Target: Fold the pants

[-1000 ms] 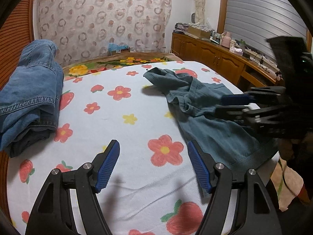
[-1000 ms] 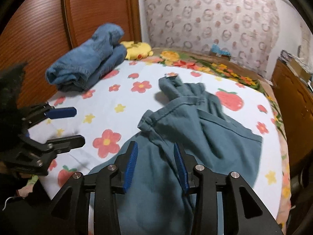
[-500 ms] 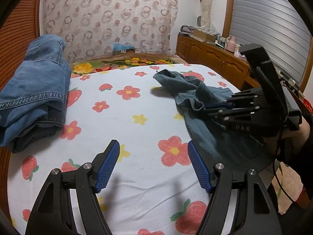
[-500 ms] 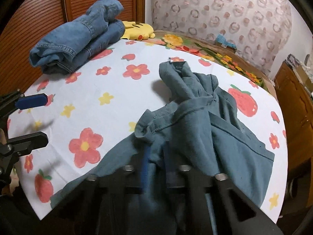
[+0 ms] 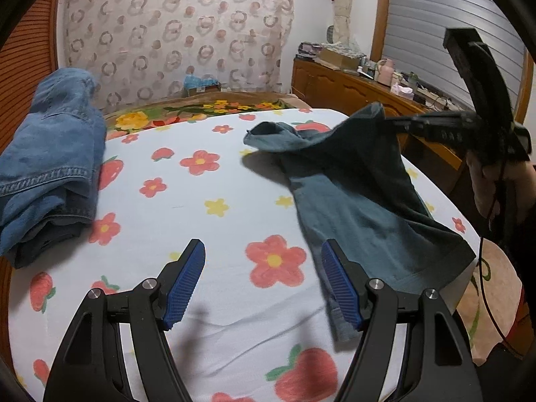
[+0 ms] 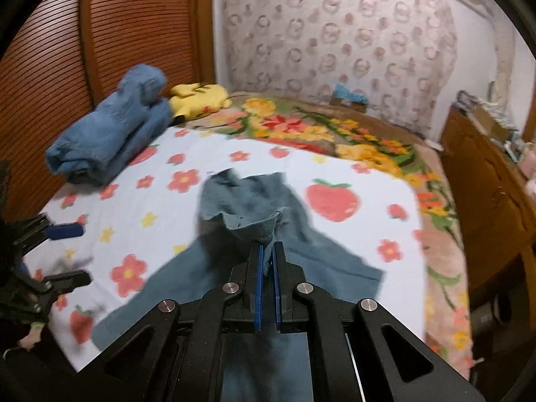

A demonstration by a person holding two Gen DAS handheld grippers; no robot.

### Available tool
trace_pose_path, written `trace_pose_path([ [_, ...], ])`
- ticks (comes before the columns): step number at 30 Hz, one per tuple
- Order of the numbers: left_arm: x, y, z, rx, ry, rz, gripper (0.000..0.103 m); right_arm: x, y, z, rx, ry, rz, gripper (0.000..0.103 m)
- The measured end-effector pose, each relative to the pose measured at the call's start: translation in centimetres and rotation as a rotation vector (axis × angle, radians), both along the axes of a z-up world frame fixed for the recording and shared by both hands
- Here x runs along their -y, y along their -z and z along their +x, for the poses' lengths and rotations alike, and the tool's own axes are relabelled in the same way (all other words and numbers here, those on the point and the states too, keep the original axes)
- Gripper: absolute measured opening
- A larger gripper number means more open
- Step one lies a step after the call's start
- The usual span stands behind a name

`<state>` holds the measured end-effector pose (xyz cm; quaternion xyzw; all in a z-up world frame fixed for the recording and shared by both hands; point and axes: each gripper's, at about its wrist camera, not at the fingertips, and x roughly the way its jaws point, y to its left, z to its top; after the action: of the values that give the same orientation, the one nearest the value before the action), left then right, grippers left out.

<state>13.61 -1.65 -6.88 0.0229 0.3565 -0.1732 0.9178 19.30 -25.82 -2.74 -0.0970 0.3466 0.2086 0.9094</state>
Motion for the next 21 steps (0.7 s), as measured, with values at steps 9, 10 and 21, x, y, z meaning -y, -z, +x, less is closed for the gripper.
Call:
trace_pose_path([
  [9,1.8,0.4,0.0,-0.012,0.043,0.016,0.073,4.5,1.8,2.4,-0.046,0.223,-0.023,0.005],
  [10,1.9,0.4,-0.1,-0.015,0.046,0.018,0.073,4.7,2.1,2.4,-0.044,0.240,-0.033,0.005],
  [21,3.3,1.0,-0.2,-0.037,0.068,0.029,0.073,3.7,3.2,1.5,-0.076,0.169,0.037,0.033],
])
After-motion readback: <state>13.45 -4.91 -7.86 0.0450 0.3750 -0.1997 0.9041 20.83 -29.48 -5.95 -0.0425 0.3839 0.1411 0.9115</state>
